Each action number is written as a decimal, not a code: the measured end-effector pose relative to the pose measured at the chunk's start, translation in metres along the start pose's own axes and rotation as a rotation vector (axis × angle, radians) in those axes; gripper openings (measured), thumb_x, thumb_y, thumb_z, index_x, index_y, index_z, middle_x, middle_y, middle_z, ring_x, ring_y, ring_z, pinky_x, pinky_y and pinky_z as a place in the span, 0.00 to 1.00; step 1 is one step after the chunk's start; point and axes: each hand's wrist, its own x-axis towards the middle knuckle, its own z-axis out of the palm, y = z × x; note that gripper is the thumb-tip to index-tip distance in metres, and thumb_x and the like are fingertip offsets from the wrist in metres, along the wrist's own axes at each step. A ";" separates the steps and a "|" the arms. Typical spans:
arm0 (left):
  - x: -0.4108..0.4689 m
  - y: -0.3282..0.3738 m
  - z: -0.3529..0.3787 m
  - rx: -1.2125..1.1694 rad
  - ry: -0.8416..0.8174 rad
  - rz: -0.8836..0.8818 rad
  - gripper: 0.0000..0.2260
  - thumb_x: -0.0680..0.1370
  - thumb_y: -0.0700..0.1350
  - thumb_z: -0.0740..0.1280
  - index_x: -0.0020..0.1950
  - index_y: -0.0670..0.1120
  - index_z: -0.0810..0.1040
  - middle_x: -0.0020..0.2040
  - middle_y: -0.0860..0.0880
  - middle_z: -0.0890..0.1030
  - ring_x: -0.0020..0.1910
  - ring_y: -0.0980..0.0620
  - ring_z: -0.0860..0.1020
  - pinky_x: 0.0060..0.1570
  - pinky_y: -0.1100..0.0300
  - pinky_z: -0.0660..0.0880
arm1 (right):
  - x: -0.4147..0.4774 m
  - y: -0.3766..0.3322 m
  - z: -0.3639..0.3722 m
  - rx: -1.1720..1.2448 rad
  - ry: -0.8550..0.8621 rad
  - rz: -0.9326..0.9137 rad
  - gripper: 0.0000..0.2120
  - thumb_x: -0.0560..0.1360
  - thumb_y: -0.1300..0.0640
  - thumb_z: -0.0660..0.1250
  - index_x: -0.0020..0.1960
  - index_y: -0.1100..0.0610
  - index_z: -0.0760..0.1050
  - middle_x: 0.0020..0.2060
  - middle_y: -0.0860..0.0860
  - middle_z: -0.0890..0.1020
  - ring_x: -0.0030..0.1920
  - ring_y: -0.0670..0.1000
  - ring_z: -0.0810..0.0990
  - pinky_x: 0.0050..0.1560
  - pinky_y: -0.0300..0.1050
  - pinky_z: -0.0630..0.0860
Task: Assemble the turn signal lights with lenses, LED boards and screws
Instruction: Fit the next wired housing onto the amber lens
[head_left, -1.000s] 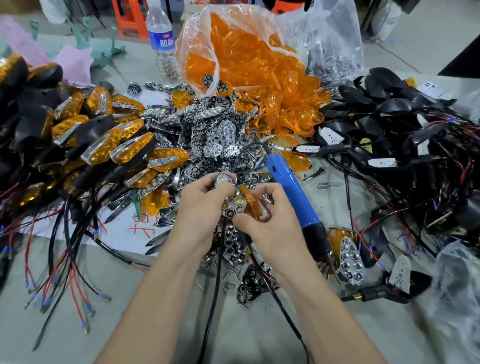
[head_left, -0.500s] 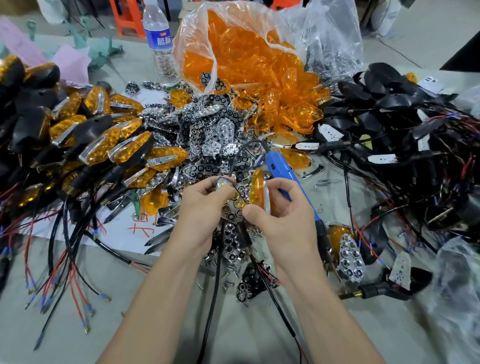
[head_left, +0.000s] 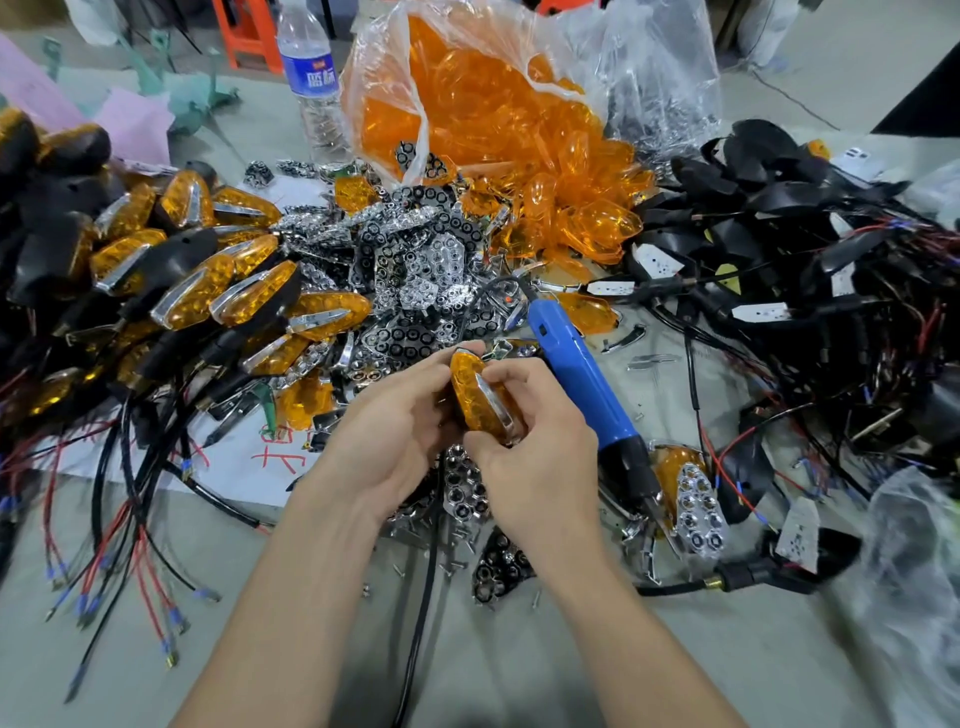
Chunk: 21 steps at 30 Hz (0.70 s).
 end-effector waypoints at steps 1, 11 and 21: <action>-0.001 0.000 -0.001 -0.011 -0.018 0.014 0.17 0.86 0.42 0.57 0.67 0.45 0.82 0.62 0.37 0.83 0.60 0.41 0.83 0.61 0.46 0.79 | 0.001 0.000 0.000 -0.003 -0.006 -0.001 0.25 0.67 0.66 0.74 0.55 0.42 0.73 0.48 0.36 0.84 0.45 0.42 0.82 0.44 0.36 0.78; -0.003 0.009 -0.008 0.014 -0.154 0.129 0.16 0.76 0.41 0.70 0.62 0.51 0.86 0.56 0.45 0.86 0.52 0.47 0.85 0.51 0.53 0.83 | 0.004 -0.007 -0.007 0.176 -0.042 0.012 0.22 0.68 0.63 0.77 0.54 0.42 0.77 0.45 0.43 0.87 0.41 0.49 0.85 0.47 0.57 0.83; -0.007 0.020 -0.005 0.071 -0.165 0.234 0.22 0.68 0.41 0.79 0.61 0.47 0.85 0.56 0.43 0.86 0.53 0.48 0.84 0.55 0.55 0.82 | 0.011 -0.012 -0.019 0.263 -0.101 -0.025 0.24 0.66 0.66 0.78 0.53 0.43 0.79 0.47 0.45 0.87 0.45 0.51 0.86 0.49 0.60 0.84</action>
